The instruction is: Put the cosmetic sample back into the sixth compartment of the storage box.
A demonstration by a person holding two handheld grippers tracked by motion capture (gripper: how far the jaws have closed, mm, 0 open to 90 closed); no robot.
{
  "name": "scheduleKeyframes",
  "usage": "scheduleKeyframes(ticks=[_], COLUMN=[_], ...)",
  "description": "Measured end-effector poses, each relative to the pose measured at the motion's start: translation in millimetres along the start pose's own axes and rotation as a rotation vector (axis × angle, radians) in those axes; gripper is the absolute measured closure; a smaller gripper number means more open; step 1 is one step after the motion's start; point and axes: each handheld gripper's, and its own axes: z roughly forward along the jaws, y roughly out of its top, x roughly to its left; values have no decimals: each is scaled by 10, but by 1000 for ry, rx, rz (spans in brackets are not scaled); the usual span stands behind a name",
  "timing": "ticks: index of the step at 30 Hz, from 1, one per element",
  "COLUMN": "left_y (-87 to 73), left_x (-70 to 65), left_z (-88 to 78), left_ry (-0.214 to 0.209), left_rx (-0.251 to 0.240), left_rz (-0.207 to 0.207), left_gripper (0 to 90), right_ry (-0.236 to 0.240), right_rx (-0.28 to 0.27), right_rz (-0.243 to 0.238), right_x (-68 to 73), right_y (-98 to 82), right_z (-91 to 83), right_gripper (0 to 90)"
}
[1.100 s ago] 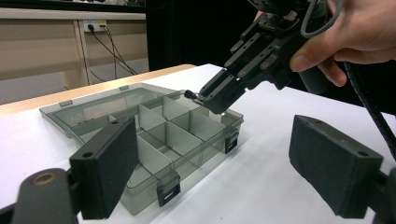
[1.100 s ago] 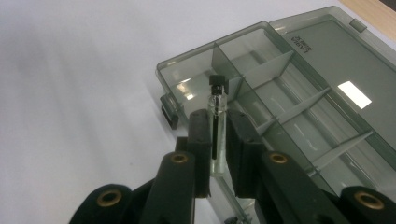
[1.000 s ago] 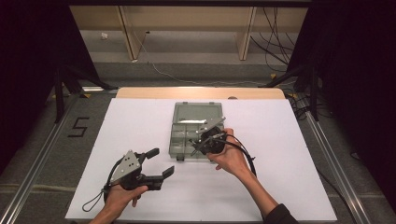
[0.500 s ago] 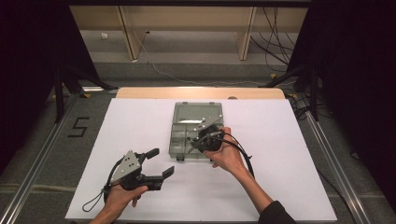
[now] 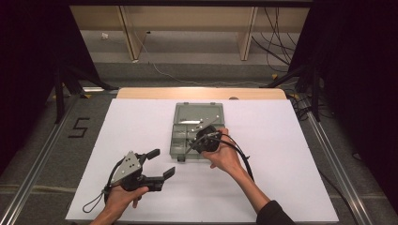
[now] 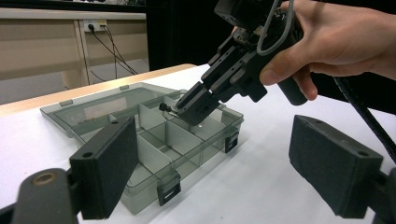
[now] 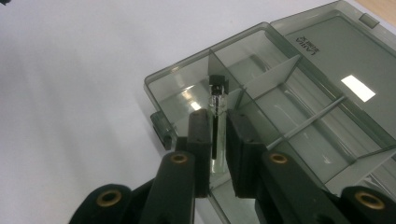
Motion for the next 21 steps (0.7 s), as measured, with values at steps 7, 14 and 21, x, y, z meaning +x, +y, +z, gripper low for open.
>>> scheduleKeyframes(ticks=[7,14,21], left_y=[0,-1,1], left_x=[0,1,1], left_z=[-1,-3,-4], left_ry=[0,2,2], left_rx=[0,-2,2], left_rz=[1,-4,1], left_gripper=[156,156,156], right_ry=[2,5,-1], right_rx=[7,19,30], right_rz=[1,4,12], right_x=[4,-11,-25], right_y=[7,0,-11], right_z=[50,95,132], right_gripper=[807,806,806])
